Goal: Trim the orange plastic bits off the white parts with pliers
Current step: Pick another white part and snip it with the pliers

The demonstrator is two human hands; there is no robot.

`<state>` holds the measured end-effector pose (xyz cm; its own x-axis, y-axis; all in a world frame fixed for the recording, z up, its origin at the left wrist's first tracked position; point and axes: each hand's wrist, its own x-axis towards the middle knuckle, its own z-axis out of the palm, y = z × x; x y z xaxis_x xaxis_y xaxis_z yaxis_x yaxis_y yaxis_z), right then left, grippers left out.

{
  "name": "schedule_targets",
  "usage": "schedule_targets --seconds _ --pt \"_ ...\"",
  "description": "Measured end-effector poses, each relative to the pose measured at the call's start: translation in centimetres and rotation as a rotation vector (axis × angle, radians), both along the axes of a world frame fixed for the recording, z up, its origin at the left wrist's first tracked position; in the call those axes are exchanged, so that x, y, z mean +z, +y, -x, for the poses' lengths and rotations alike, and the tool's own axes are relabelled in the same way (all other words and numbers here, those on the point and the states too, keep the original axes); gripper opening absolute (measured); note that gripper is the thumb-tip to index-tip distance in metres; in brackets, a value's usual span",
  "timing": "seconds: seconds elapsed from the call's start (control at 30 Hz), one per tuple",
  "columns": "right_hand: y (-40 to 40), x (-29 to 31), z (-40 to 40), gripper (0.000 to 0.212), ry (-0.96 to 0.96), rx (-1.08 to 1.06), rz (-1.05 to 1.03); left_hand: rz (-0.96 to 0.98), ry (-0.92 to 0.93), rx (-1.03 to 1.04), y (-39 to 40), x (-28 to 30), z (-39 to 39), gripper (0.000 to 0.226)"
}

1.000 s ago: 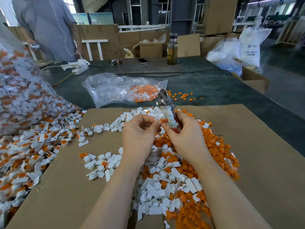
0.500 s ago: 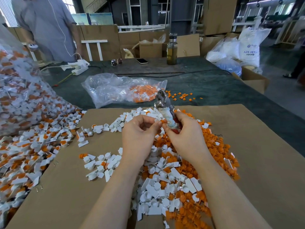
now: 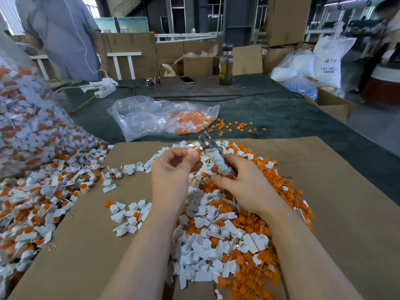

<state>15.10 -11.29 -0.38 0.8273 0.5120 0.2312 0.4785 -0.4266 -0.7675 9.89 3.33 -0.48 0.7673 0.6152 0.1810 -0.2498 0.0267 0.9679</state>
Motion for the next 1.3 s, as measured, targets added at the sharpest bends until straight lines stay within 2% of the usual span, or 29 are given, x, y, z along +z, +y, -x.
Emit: schedule_targets --seconds 0.1,0.37,0.5,0.77,0.93,1.3 --pt "-0.1 0.1 0.2 0.018 0.029 0.057 0.072 0.019 -0.042 0.007 0.3 -0.1 0.0 0.003" --pt "-0.2 0.2 0.2 0.017 0.012 0.083 0.107 -0.008 -0.078 -0.01 0.7 -0.1 0.1 0.007" --pt "-0.1 -0.1 0.1 0.015 -0.015 0.047 0.065 -0.046 -0.063 -0.001 0.6 0.0 0.2 0.005" --pt "1.0 -0.5 0.2 0.01 -0.127 -0.187 -0.206 -0.283 0.055 0.092 -0.9 -0.4 -0.2 0.02" --pt "1.3 -0.5 0.3 0.013 -0.179 -0.204 -0.166 -0.309 0.104 0.09 -1.3 -0.6 -0.3 0.021" --pt "1.2 -0.6 0.2 0.017 -0.15 -0.229 -0.173 -0.357 0.083 0.084 -1.4 -0.6 -0.3 0.019"
